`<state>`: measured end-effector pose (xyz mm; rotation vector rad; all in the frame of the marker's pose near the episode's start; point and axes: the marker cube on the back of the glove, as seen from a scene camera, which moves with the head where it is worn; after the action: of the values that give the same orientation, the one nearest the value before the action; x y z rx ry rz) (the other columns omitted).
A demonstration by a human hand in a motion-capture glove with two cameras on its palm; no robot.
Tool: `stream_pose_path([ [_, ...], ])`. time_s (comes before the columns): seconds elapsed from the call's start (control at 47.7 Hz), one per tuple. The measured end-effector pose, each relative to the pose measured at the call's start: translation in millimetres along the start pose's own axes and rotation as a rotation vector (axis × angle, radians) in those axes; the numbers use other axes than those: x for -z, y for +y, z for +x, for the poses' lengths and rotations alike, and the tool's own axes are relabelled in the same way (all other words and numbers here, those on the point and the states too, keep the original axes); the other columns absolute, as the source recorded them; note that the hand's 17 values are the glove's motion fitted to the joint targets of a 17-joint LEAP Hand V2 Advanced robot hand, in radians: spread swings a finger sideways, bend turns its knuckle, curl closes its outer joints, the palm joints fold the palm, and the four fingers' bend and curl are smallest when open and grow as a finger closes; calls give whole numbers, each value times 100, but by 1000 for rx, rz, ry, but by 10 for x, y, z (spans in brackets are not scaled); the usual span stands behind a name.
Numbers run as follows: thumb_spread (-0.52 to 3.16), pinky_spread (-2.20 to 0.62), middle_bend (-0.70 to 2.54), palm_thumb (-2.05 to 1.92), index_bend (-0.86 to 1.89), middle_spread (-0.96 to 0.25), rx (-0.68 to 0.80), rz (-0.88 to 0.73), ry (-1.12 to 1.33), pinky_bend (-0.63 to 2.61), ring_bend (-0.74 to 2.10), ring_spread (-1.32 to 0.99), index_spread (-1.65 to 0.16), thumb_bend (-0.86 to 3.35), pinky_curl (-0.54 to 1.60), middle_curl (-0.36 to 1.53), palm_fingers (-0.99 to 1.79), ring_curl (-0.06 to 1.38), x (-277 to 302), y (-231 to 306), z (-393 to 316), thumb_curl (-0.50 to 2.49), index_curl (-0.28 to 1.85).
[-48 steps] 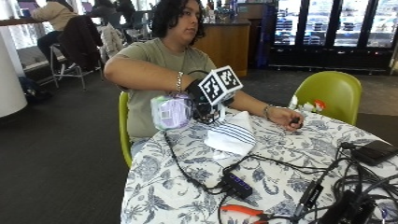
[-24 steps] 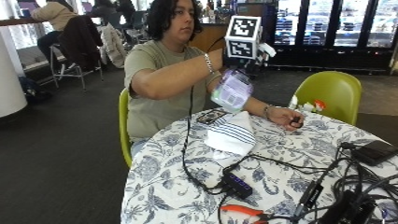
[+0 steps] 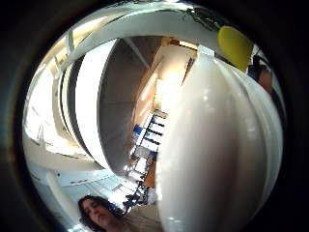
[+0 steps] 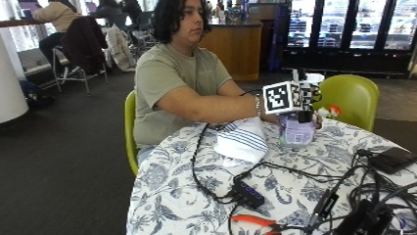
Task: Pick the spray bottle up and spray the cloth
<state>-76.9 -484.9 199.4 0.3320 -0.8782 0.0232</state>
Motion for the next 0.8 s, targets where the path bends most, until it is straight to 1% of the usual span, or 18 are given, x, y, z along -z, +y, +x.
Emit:
stream_pose_path([
  [0.189,44,-26,54,97,19,-17,-11,35,-34,46,70,-19,-29,-3,42,56,133,49,-2,-107,128,80,61],
  [0.335,43,-27,54,97,19,-17,14,66,-31,46,73,-19,-29,-3,42,56,134,50,-19,-144,149,80,61],
  [0.566,43,-27,55,96,19,-16,11,70,-23,45,75,-20,-29,-3,41,56,135,50,-40,-143,156,80,61],
  [0.671,43,-27,56,95,20,-15,-21,28,-24,45,74,-20,-29,-3,41,57,135,50,-31,-114,178,81,62],
  [0.754,44,-28,57,94,20,-15,-63,-53,2,45,72,-19,-29,-3,41,57,133,49,7,-39,202,80,62],
  [0.796,47,-26,57,93,15,-15,-77,-98,33,49,69,-19,-29,-4,42,57,127,48,49,34,216,79,61],
])
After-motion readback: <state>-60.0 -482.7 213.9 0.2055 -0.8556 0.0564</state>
